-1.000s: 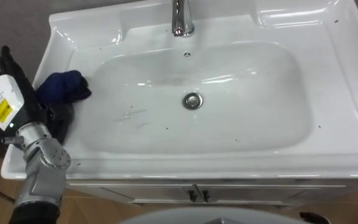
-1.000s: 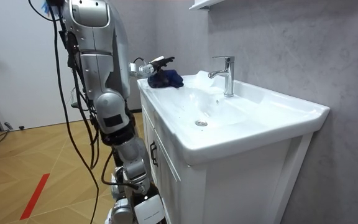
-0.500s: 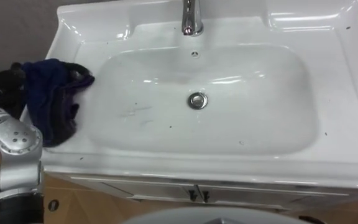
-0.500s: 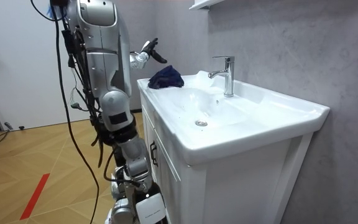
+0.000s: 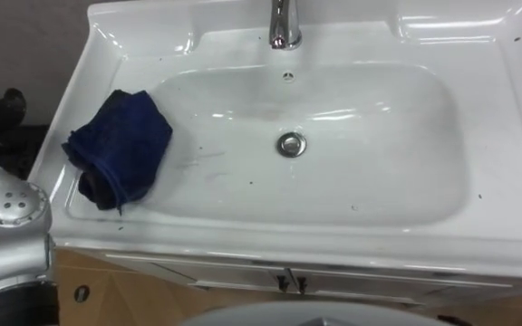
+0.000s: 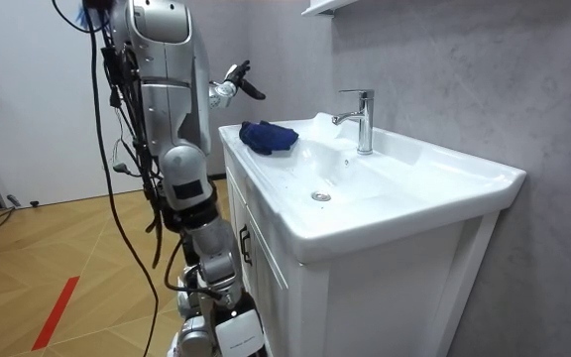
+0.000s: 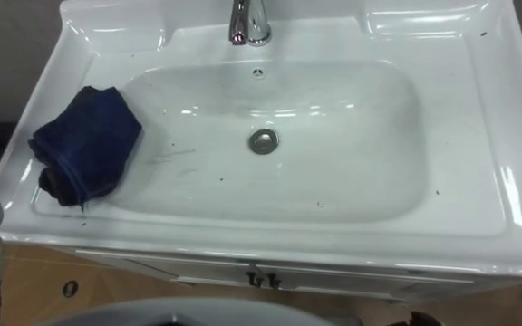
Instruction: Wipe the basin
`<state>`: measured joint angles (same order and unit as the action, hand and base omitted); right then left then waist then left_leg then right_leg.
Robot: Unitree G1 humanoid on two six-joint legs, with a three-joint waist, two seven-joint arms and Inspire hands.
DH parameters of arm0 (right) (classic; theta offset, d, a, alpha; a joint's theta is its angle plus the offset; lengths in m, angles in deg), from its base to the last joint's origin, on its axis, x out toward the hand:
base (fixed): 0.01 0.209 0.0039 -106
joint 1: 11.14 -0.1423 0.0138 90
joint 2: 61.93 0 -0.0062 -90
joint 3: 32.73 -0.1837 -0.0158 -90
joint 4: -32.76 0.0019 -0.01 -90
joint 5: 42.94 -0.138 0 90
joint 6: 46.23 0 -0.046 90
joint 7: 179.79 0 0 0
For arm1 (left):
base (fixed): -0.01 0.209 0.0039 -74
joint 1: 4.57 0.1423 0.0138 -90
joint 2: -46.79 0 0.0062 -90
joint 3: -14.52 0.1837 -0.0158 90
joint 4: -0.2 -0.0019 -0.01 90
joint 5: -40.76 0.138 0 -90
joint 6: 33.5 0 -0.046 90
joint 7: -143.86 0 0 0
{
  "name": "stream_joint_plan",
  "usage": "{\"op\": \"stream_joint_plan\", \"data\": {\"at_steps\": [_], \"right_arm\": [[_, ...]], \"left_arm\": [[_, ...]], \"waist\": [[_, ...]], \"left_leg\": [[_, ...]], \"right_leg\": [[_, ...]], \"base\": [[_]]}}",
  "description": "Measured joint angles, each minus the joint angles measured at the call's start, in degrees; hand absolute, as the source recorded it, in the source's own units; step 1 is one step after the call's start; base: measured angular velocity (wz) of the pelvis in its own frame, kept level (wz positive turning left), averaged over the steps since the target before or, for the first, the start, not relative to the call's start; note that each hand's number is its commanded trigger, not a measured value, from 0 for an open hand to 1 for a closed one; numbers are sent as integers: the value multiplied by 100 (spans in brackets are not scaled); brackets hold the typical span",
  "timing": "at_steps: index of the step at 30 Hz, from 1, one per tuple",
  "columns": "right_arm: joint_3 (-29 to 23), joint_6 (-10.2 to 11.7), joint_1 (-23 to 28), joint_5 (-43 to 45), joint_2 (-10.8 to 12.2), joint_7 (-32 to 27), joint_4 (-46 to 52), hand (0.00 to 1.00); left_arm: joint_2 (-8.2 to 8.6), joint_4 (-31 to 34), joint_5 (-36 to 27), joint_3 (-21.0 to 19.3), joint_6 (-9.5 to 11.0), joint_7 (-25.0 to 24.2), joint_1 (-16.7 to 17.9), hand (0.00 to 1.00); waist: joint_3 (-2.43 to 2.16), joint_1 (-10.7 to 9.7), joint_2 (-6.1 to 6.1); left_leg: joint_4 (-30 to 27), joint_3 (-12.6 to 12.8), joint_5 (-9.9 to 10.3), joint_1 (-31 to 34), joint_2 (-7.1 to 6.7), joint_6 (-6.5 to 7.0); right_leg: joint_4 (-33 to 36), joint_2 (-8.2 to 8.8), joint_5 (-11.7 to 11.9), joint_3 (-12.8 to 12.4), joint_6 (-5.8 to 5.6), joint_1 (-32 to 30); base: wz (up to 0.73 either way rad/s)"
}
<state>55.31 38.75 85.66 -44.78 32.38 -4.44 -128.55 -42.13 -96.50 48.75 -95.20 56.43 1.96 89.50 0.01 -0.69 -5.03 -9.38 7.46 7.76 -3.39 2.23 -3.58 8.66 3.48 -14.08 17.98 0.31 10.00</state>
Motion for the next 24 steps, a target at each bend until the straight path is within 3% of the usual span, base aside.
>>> {"op": "stream_joint_plan", "data": {"at_steps": [5,8,13,15,20,24], "right_arm": [[-45,-1,7,7,-10,-2,2,0],[-42,-1,30,17,-31,-28,-33,0],[-55,-20,229,18,-61,-205,-28,0],[-56,-121,303,55,-63,-224,0,0],[-48,-209,326,215,-85,-231,97,0],[-43,-317,318,184,-111,-197,112,0]], "left_arm": [[-6,133,-35,-51,55,70,0,0],[-6,237,-402,-200,97,269,-2,0],[-15,227,-795,-1020,99,787,63,0],[-14,149,-802,-1275,98,877,124,0],[-16,-581,-1161,-1516,99,1046,595,0],[37,-1666,-2061,-1512,76,975,1087,0]], "waist": [[-5,27,-17],[-8,161,-28],[-18,430,-84],[-29,533,-95],[-58,700,-107],[-80,961,-42]], "left_leg": [[-2,-57,0,16,-10,0],[-4,-67,0,1,-11,0],[-5,-71,0,3,-31,0],[1,-141,0,10,-56,0],[-8,-230,-4,37,-130,8],[-42,-387,12,90,-202,66]], "right_leg": [[-1,6,0,71,0,2],[-1,5,0,31,0,3],[0,26,-3,69,-5,8],[6,41,-12,105,-20,12],[7,108,-41,283,-78,76],[11,154,-67,428,-120,99]], "base": [[2],[-3],[2],[11],[18],[20]]}}
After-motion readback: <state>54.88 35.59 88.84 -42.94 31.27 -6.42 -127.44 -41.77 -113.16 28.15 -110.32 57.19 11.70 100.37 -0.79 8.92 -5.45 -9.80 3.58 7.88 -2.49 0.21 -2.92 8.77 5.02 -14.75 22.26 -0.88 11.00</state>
